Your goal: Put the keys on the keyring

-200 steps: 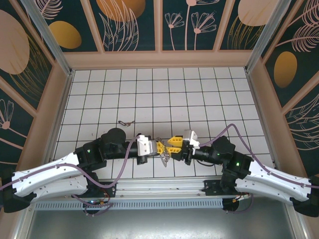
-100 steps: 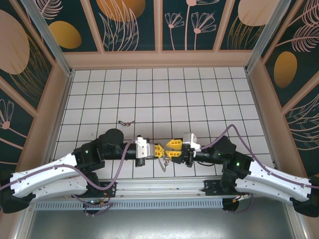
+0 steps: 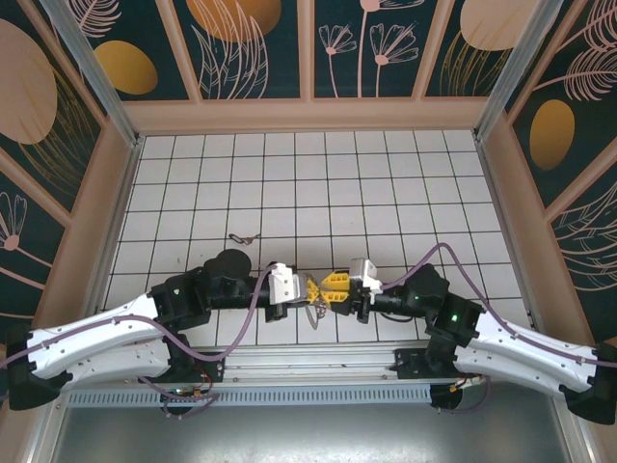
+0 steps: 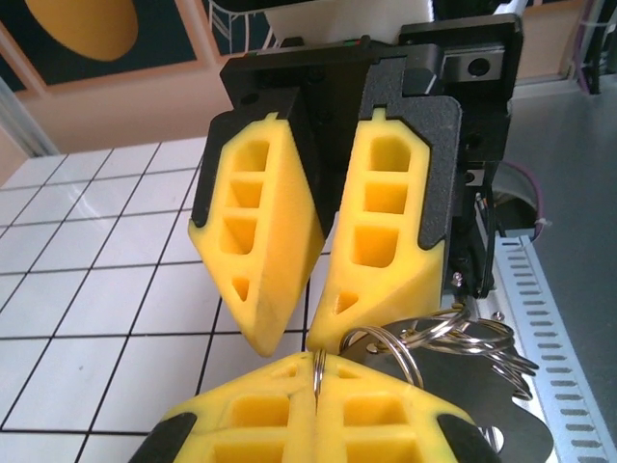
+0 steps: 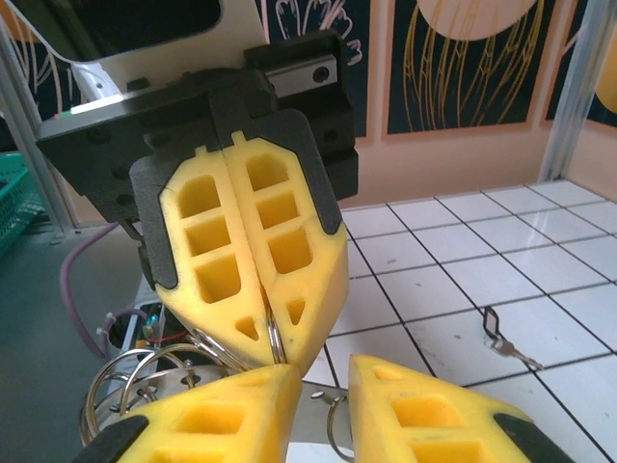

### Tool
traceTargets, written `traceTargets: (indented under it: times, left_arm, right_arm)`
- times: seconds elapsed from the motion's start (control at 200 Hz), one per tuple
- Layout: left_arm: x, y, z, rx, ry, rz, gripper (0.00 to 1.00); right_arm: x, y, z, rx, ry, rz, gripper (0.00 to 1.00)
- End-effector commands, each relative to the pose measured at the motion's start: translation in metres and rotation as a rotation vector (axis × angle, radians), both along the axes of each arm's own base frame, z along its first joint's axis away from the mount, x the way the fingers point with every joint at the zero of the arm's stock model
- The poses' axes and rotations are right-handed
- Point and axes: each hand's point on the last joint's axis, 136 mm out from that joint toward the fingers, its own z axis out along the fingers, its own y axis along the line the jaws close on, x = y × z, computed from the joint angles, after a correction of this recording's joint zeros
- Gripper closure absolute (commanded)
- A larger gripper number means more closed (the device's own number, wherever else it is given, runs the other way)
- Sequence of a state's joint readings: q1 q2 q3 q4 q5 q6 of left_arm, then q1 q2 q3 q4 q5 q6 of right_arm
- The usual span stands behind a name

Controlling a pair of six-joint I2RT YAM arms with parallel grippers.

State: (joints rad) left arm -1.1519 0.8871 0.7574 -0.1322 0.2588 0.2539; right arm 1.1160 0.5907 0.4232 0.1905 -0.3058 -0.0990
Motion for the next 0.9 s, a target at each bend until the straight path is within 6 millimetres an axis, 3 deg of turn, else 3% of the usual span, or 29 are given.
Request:
traceTargets:
  times: [0.0,0.15,0.265,0.561,0.896]
  left_arm:
    - [0.021,-0.009,0.032,-0.122,-0.064,0.094,1.0]
    - [0.041,-0.004,0.03,-0.103,-0.103,0.202,1.0]
    - [0.049,-0.004,0.022,-0.072,-0.114,0.243,1.0]
    - [0.051,-0.001,0.013,-0.068,-0.129,0.256,1.0]
    - [0.05,-0.001,0.014,-0.072,-0.127,0.252,1.0]
  right_arm:
    - [-0.012,0.001,0.008,0.059,-0.023,0.056,0.75]
    - [0.008,-0.014,0.019,0.15,-0.011,-0.094,0.56]
    - [0.029,-0.025,0.022,0.143,0.003,-0.232,0.49]
    - [0.017,-0.022,0.03,0.164,0.028,-0.158,0.37]
    - [0.019,-0.01,0.014,0.155,0.084,-0.148,0.37]
